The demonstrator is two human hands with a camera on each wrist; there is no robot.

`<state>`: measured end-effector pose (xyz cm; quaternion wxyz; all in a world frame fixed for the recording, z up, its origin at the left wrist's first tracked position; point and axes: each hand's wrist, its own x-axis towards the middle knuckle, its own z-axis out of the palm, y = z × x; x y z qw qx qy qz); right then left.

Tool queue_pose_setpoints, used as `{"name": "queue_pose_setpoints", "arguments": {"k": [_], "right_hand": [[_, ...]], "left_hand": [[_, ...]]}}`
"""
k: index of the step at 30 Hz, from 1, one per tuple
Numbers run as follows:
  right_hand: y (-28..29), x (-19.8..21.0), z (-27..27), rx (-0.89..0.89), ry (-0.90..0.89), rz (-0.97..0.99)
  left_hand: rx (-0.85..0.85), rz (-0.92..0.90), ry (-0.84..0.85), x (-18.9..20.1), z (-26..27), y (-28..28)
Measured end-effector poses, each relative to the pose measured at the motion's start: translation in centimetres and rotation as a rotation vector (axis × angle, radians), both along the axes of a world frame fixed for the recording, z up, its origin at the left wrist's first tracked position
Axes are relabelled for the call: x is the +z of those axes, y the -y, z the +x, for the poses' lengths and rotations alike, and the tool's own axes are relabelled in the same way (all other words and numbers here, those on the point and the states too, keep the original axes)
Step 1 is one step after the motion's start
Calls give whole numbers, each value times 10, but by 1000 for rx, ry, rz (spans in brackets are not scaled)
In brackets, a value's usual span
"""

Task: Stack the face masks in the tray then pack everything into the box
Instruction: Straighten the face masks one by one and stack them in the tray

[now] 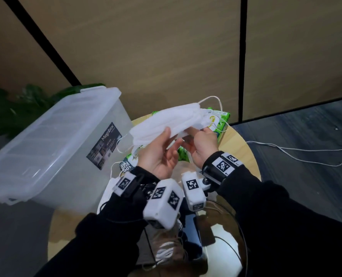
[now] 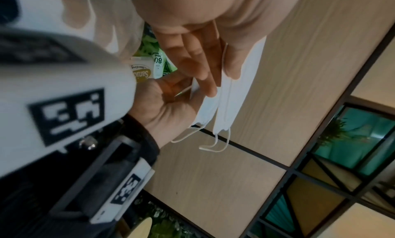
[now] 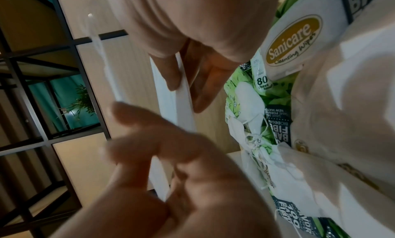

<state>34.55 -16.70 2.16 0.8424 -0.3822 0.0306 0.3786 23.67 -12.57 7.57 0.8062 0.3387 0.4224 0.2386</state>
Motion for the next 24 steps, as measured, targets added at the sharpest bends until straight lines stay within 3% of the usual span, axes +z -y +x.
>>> {"name": "queue_pose_setpoints", "arguments": {"k": [9,15,18,20,22,24], "right_hand": [[6,4,-7,65,72,106],[6,13,-14,76,49,48],[6,16,-14,62,80,34],[5,15,-8,-11,73,11],[7,13,3,-105,2,12],[13,10,15,-209,-80,3]], "left_hand": [[92,163,-190,-23,18,-17],[24,169,-275,-28,16,-23],[-163,168,-322,-27,14,-24],[-419,217,-384,-19,6,-30],[-669,415,-476,-5,-9,-45],[-761,696,-617,13,-25,-66]]}}
